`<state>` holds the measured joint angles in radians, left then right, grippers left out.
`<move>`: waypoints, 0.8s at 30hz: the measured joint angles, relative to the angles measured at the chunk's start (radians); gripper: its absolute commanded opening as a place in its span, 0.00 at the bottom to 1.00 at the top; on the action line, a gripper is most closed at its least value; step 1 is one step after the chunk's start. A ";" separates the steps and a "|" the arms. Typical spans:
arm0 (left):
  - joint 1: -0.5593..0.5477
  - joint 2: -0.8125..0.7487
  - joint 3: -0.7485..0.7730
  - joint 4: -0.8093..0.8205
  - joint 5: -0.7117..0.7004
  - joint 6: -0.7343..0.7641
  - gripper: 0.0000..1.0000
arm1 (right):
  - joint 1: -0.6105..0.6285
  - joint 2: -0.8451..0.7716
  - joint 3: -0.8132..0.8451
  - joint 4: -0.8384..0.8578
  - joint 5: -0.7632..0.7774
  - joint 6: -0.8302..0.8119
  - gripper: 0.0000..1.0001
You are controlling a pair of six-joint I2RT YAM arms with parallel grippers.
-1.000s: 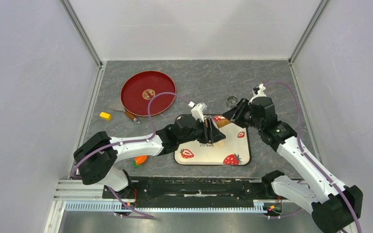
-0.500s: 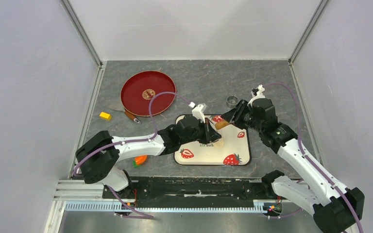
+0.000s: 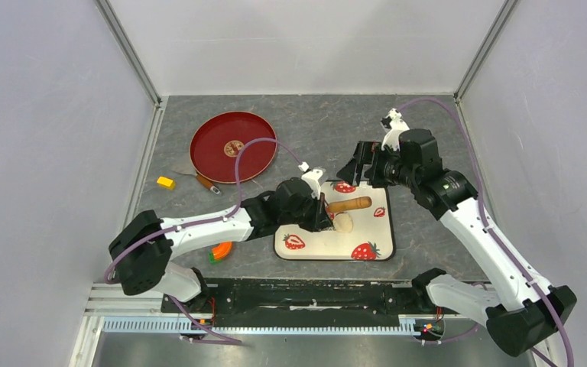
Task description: Roll out the dumpling wrappers from the dough
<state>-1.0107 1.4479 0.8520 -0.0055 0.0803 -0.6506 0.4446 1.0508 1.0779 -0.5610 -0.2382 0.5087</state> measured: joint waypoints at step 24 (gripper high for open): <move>0.038 -0.019 0.026 -0.095 0.158 0.101 0.02 | -0.016 0.037 -0.227 0.004 -0.367 -0.048 0.44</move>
<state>-0.9730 1.4292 0.8776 -0.1001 0.2382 -0.5491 0.4290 1.0878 0.8505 -0.5571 -0.6052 0.4606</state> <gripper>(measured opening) 0.042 0.511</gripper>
